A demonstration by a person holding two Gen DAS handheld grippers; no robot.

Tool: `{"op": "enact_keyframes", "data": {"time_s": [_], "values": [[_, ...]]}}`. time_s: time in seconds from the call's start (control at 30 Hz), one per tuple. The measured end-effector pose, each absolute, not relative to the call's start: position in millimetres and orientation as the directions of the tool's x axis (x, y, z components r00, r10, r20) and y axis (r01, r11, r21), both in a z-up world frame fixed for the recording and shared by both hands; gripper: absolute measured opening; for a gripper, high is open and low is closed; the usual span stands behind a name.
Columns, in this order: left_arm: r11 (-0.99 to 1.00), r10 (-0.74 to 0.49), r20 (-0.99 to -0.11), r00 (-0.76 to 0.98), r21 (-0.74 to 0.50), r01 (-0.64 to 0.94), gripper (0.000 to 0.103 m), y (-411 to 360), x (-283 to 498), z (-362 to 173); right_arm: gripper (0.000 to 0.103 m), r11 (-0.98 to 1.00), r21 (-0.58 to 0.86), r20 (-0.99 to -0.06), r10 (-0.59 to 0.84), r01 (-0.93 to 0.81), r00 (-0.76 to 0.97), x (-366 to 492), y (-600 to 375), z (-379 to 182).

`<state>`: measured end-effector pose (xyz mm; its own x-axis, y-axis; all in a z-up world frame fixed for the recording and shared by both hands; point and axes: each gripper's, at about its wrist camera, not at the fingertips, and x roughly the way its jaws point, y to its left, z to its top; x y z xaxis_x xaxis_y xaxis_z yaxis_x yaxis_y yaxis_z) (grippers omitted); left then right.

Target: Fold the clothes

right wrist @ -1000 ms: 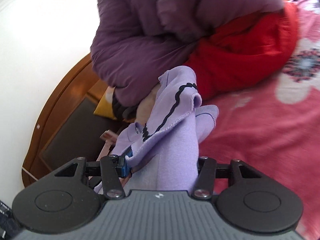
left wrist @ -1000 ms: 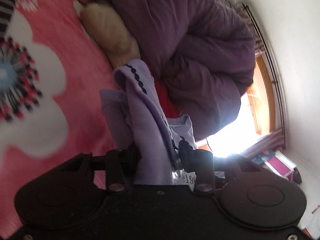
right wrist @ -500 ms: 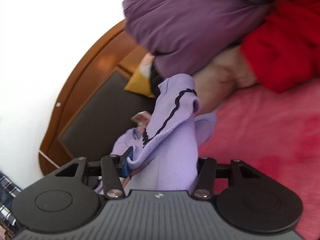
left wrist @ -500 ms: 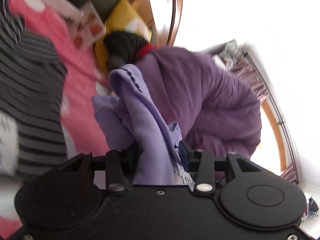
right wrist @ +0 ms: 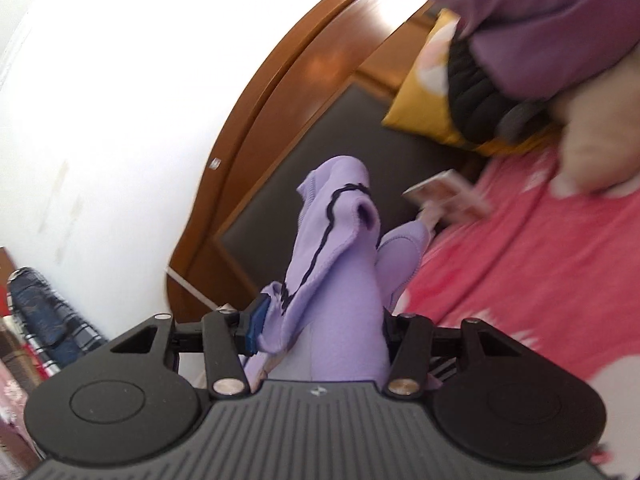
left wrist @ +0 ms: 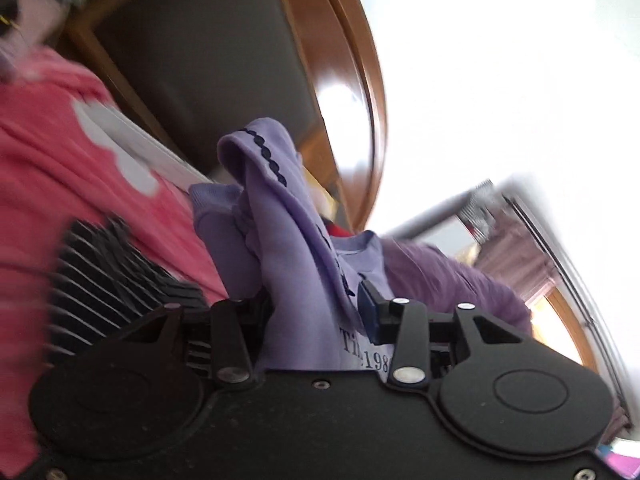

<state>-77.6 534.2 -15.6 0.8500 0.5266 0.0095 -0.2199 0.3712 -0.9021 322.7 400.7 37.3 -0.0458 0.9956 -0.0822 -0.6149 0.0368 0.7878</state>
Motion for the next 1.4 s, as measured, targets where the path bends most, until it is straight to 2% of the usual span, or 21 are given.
{"op": "enact_keyframes", "data": {"time_s": [0.07, 0.1, 0.13, 0.2, 0.23, 0.33, 0.37, 0.43, 0.57, 0.63, 0.73, 0.87, 0.97, 1.07, 1.2, 1.4], "values": [[0.302, 0.573, -0.04, 0.818, -0.918, -0.257, 0.04, 534.5, -84.4, -28.2, 0.052, 0.032, 0.8, -0.099, 0.992, -0.599, -0.079, 316.1, 419.2, 29.6], [0.268, 0.59, -0.113, 0.799, -0.907, -0.326, 0.04, 532.2, -80.1, -35.0, 0.052, 0.045, 0.798, -0.123, 0.988, -0.601, -0.089, 313.7, 426.7, 22.1], [0.233, 0.605, -0.184, 0.775, -0.89, -0.393, 0.041, 529.9, -75.9, -41.8, 0.052, 0.086, 0.791, -0.172, 0.981, -0.606, -0.085, 312.0, 433.8, 10.8], [0.169, 0.58, -0.324, 0.748, -0.85, -0.5, 0.043, 531.0, -65.5, -56.3, 0.052, 0.274, 0.77, -0.356, 0.934, -0.577, -0.032, 310.9, 446.3, -19.5], [0.155, 0.564, -0.352, 0.747, -0.843, -0.515, 0.043, 532.6, -62.5, -60.2, 0.056, 0.346, 0.749, -0.421, 0.907, -0.565, -0.002, 308.7, 447.3, -31.4], [0.214, 0.559, -0.33, 0.761, -0.829, -0.516, 0.048, 533.1, -60.6, -47.1, 0.061, 0.351, 0.777, -0.385, 0.922, -0.523, 0.047, 307.7, 427.8, -33.5], [0.214, 0.565, -0.331, 0.756, -0.826, -0.521, 0.054, 531.7, -60.1, -46.1, 0.062, 0.358, 0.774, -0.384, 0.921, -0.522, 0.063, 308.2, 423.8, -27.8], [0.173, 0.579, -0.343, 0.74, -0.835, -0.523, 0.057, 530.4, -61.1, -47.0, 0.062, 0.366, 0.763, -0.373, 0.923, -0.533, 0.1, 308.3, 414.7, -13.9], [0.136, 0.698, -0.36, 0.619, -0.782, -0.608, 0.067, 513.8, -57.9, -26.8, 0.064, 0.396, 0.715, -0.365, 0.914, -0.576, 0.175, 307.1, 396.0, 15.2], [0.147, 0.755, -0.348, 0.556, -0.736, -0.661, 0.069, 503.6, -55.6, -15.7, 0.078, 0.439, 0.644, -0.396, 0.892, -0.626, 0.218, 302.9, 390.5, 27.6], [0.148, 0.831, -0.315, 0.459, -0.669, -0.728, 0.069, 485.8, -54.5, 2.9, 0.079, 0.511, 0.535, -0.454, 0.845, -0.673, 0.281, 286.9, 371.4, 36.2], [0.152, 0.876, -0.281, 0.391, -0.61, -0.778, 0.073, 468.3, -45.6, 21.5, 0.082, 0.657, 0.408, -0.564, 0.727, -0.634, 0.391, 284.0, 332.0, 38.6], [0.234, 0.851, -0.259, 0.457, -0.592, -0.771, 0.075, 452.1, -36.7, 28.6, 0.084, 0.746, 0.359, -0.609, 0.643, -0.561, 0.464, 277.4, 291.0, 45.1], [0.316, 0.797, -0.277, 0.536, -0.566, -0.761, 0.078, 437.3, -18.0, 31.7, 0.092, 0.812, 0.334, -0.623, 0.571, -0.478, 0.535, 261.7, 234.9, 53.7], [0.418, 0.655, -0.388, 0.648, -0.529, -0.739, 0.08, 420.5, 15.1, 26.1, 0.095, 0.889, 0.279, -0.648, 0.454, -0.364, 0.612, 238.0, 162.4, 62.0], [0.627, 0.347, -0.545, 0.763, -0.47, -0.621, 0.084, 359.9, 69.9, 19.0, 0.099, 0.953, 0.199, -0.664, 0.303, -0.228, 0.684, 205.4, 69.6, 63.1]]}}
